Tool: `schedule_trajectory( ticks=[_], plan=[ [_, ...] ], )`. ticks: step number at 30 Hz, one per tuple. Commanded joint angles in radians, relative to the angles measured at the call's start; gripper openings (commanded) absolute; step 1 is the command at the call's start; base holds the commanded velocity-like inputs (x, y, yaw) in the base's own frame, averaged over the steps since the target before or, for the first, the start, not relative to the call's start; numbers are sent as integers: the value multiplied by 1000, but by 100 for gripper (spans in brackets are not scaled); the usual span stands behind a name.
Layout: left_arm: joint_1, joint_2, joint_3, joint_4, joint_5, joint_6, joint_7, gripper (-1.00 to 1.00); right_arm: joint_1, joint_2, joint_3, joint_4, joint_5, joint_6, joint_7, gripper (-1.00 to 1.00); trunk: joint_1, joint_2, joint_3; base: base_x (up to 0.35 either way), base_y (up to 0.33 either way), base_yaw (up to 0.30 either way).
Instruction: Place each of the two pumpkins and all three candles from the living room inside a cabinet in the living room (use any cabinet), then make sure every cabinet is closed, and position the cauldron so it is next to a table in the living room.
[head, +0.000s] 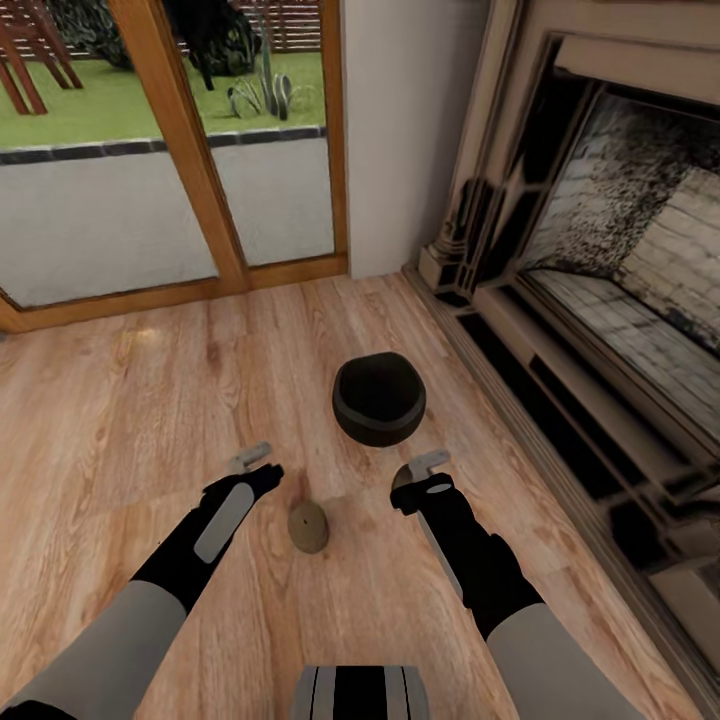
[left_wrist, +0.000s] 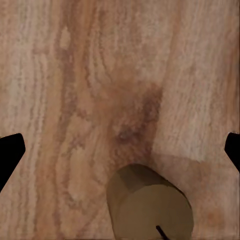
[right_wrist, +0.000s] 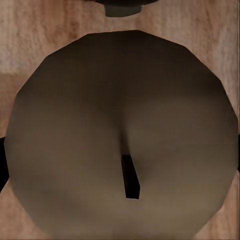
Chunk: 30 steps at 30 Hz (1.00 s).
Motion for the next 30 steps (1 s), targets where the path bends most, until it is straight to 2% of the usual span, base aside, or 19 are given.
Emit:
schedule_trajectory(
  ticks=[1, 3, 5, 6, 9, 11, 12, 15, 19, 20, 22, 26, 28, 30],
  plan=[
    [0, -4, -15, 7, 0, 0, 0, 100, 0, 0, 0, -1, -2, 0, -1, -100, 0, 0, 1, 69, 0, -169],
    [0, -13, -40, 24, 0, 0, 0, 100, 0, 0, 0, -3, -1, 0, -1, -100, 0, 0, 2, 40, 0, -128],
    [0, -40, -86, 45, 0, -1, 0, 100, 0, -2, 0, -5, 0, 3, 0, -100, 0, 0, 3, 14, 0, -44],
    [0, -51, -111, 60, 0, -1, 0, 100, 0, -6, 0, -13, 4, 46, 2, -100, 0, 0, 3, 3, 0, -10],
    [0, -56, -123, 82, 0, -1, 0, 100, 0, -22, 0, -68, 4, 189, 7, -100, 0, 0, 3, 1, 0, -4],
    [0, -58, -125, 91, 0, 0, 0, 100, 0, -56, 0, -121, -1, 243, 14, -100, 0, 0, 3, 0, 0, -1],
    [0, -59, -126, 95, 0, 0, 0, 100, 0, -82, 0, -153, -6, 261, 23, -100, 0, 0, 3, 0, 0, 0],
    [0, -60, -126, 98, 0, 0, 0, 100, 0, -112, -4, -187, -9, 277, 75, -100, 0, 0, 3, 0, 0, 0],
    [0, -61, -123, 95, 5, 1, 0, 100, 0, -117, -12, -207, -9, 280, 150, -100, 0, 0, 3, 0, 0, 0],
    [0, -61, -123, 96, 14, 1, 0, 100, 0, -118, -27, -221, -9, 280, 169, -100, 0, 0, 3, 0, 0, 0],
    [0, -61, -122, 97, 33, 1, 0, 100, 0, -118, -83, -243, -9, 278, 216, -100, 0, 0, 3, 0, 0, 0],
    [0, -60, -122, 111, 45, 1, 0, 100, 0, -119, -244, -257, -8, 272, 374, -100, 0, 0, 3, 0, 0, 0],
    [0, -61, -123, 129, 45, 1, 0, 100, 0, -119, -274, -261, -7, 271, 412, -100, 0, 0, 3, 0, 0, 0],
    [0, -60, -124, 135, 45, 1, 0, 100, 0, -118, -285, -274, -7, 271, 426, -100, 0, 0, 3, 0, 0, 0]
  ],
)
